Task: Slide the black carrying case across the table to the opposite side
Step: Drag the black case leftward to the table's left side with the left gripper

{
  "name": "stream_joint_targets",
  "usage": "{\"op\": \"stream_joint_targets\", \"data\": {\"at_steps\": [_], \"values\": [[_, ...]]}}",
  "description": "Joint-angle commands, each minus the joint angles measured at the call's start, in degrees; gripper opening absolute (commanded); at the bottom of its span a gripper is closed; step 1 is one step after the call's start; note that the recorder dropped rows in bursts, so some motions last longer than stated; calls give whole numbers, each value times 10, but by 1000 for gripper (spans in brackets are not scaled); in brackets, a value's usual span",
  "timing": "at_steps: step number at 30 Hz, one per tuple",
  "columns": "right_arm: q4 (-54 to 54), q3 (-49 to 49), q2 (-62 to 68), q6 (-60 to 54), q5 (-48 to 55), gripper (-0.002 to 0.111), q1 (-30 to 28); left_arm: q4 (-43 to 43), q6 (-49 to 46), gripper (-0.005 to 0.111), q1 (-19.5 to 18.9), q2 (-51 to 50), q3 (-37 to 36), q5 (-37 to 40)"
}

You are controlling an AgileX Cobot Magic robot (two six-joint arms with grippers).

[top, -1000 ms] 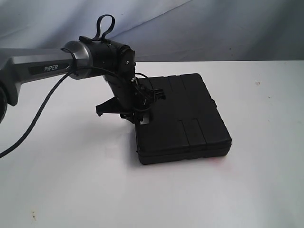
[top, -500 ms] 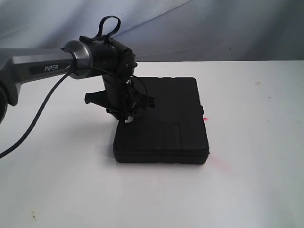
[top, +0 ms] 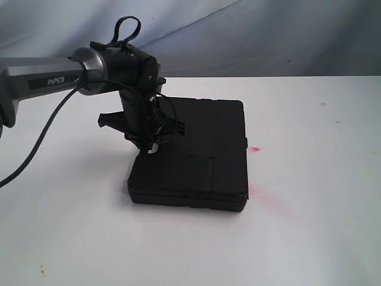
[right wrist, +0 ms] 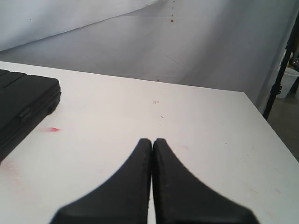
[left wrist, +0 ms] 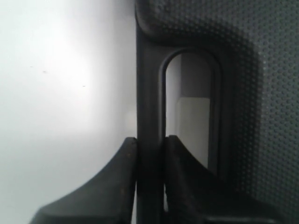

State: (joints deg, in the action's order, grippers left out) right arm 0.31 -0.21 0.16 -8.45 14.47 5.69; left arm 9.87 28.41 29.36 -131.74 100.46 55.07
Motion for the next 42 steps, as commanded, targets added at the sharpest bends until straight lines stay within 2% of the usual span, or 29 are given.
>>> {"op": "stream_joint_targets", "data": {"at_steps": [1,16,27,32,38,42], "values": [[0,2,-2,0,-1,0,-4,13,-34,2,-32,28,-22,17],[0,2,-2,0,-1,0,-4,23,-59,2,-126,114,-186,-92],[0,2,-2,0,-1,0,-4,18,-96,2,-222,153,-244,-116],[0,2,-2,0,-1,0,-4,-6,-135,2,-232,159,-261,-138],[0,2,-2,0,-1,0,-4,-3,-140,2,-234,159,-263,-146],[0,2,-2,0,-1,0,-4,-7,-139,2,-249,159,-263,-146]]}}
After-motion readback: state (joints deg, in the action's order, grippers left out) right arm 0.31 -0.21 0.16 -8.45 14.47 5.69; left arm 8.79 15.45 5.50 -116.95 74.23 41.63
